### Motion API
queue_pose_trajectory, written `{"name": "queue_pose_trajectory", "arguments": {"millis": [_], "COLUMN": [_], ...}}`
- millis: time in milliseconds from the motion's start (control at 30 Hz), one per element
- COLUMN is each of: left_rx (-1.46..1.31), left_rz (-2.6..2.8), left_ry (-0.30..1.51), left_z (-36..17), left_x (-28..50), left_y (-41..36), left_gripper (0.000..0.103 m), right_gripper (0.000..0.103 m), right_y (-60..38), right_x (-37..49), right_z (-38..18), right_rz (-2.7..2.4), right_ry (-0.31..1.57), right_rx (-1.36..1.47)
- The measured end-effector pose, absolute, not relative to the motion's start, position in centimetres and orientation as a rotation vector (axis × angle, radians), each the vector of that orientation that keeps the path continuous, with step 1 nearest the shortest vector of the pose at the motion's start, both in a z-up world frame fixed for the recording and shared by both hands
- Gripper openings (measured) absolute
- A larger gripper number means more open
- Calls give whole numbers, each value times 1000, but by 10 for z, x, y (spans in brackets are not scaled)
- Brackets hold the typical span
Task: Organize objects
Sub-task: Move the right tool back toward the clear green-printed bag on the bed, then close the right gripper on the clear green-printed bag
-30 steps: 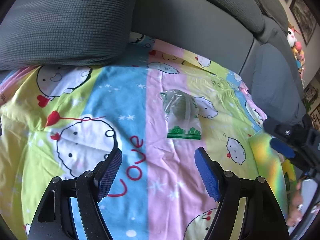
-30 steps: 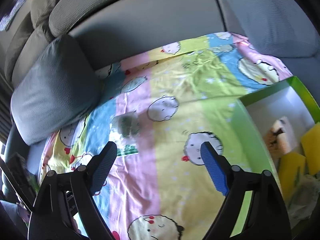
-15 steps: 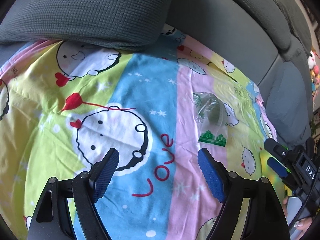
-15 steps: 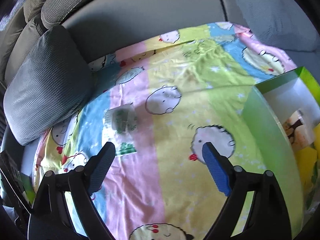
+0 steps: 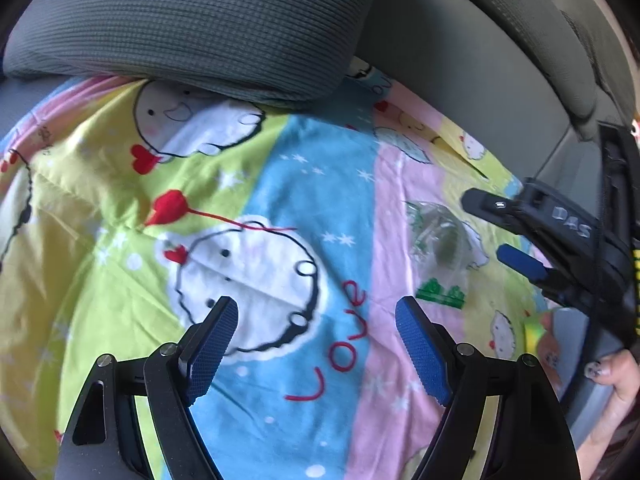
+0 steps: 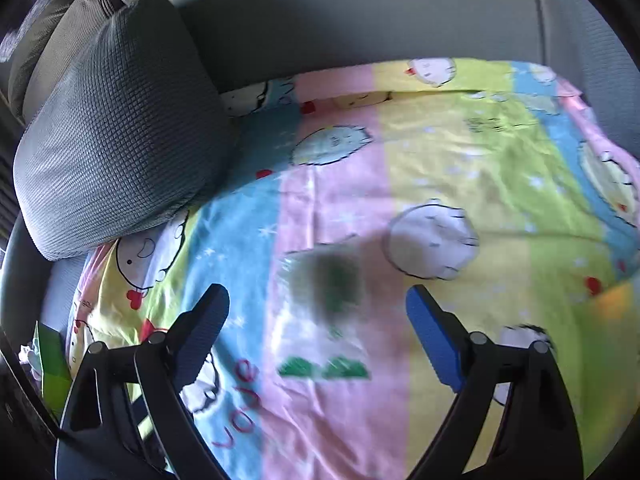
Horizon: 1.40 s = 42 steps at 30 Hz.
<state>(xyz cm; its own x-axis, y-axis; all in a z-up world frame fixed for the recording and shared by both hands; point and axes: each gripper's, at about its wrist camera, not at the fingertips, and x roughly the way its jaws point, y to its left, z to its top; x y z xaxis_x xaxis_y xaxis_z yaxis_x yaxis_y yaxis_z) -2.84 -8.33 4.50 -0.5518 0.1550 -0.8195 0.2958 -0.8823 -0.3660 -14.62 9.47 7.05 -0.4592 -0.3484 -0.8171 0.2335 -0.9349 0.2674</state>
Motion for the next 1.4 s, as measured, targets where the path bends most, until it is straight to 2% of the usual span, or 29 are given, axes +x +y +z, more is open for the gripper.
{"name": "queue_pose_trajectory", "arguments": {"millis": [133, 400, 467, 567, 700, 767, 933, 1200, 1400], "left_rx": [1427, 1450, 1451, 1464, 1477, 1476, 1477, 1481, 1477], "left_rz": [-2562, -2576, -2567, -2559, -2569, -2569, -2552, -2547, -2527], "left_ry": [712, 676, 687, 693, 705, 701, 728, 751, 748], "left_z": [43, 43, 43, 41, 40, 41, 40, 39, 38], "left_x": [-29, -30, -29, -30, -31, -32, -31, -30, -30], "left_y": [-90, -84, -83, -83, -82, -84, -88, -94, -96], "left_gripper": [82, 82, 82, 82, 82, 82, 82, 82, 82], "right_gripper": [90, 87, 77, 69, 67, 61, 59, 58, 59], "right_y": [72, 67, 68, 69, 66, 65, 69, 70, 86], "right_x": [-151, -152, -152, -152, -146, -143, -128, -88, -70], "right_z": [53, 27, 23, 18, 17, 17, 23, 26, 32], "right_rz": [-2447, -2432, -2423, -2416, -2436, -2425, -2346, -2227, -2166], "right_ry": [-52, 60, 64, 74, 125, 145, 126, 202, 127], "right_rx": [1420, 1464, 1471, 1468, 1431, 1431, 1495, 1580, 1581]}}
